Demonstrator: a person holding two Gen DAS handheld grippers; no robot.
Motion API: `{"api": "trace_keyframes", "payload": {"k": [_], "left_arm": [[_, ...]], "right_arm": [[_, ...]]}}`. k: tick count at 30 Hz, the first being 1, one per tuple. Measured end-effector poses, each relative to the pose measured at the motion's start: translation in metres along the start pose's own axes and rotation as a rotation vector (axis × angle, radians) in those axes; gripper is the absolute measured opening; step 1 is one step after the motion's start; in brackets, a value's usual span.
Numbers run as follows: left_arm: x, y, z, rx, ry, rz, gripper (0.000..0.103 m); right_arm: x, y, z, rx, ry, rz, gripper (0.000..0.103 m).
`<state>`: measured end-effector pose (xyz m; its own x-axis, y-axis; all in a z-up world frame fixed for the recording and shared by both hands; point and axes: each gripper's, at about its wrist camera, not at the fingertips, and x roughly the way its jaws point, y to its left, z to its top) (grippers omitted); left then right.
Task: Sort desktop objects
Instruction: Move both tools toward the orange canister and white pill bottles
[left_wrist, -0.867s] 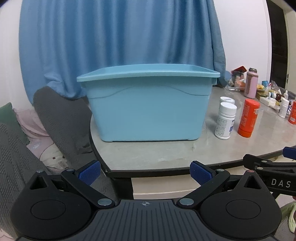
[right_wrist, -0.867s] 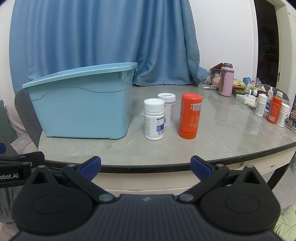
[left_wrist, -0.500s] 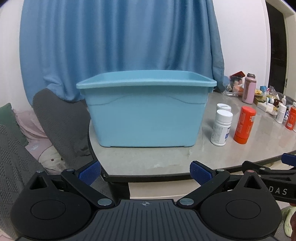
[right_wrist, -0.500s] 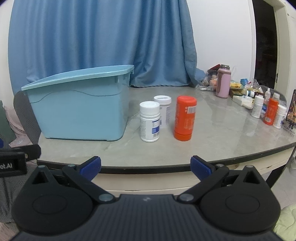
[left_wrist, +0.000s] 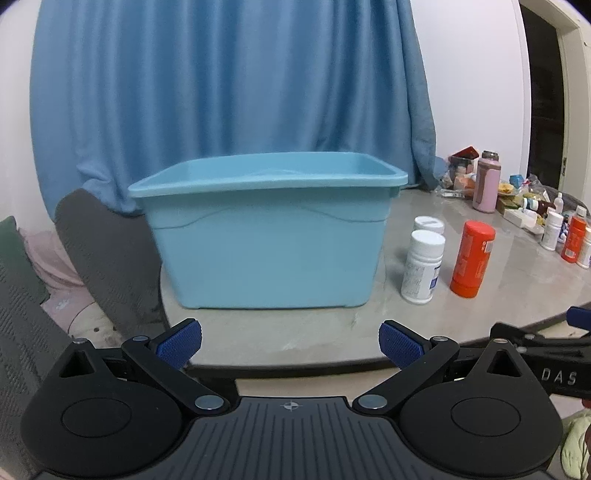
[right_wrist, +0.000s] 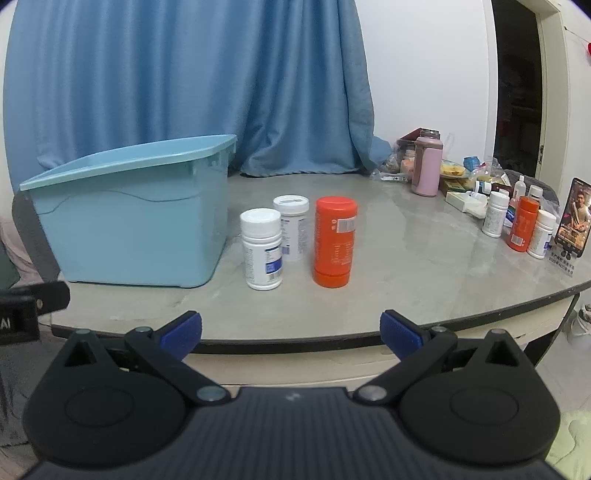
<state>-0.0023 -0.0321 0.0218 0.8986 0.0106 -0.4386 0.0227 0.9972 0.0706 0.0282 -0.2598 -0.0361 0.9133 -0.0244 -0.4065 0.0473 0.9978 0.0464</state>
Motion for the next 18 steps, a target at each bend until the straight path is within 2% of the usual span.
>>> {"api": "trace_keyframes", "payload": {"k": [18], "left_arm": [[0.063, -0.048, 0.018, -0.057, 0.013, 0.017, 0.103]], "right_arm": [[0.073, -0.042, 0.026, -0.025, 0.025, 0.026, 0.103]]}}
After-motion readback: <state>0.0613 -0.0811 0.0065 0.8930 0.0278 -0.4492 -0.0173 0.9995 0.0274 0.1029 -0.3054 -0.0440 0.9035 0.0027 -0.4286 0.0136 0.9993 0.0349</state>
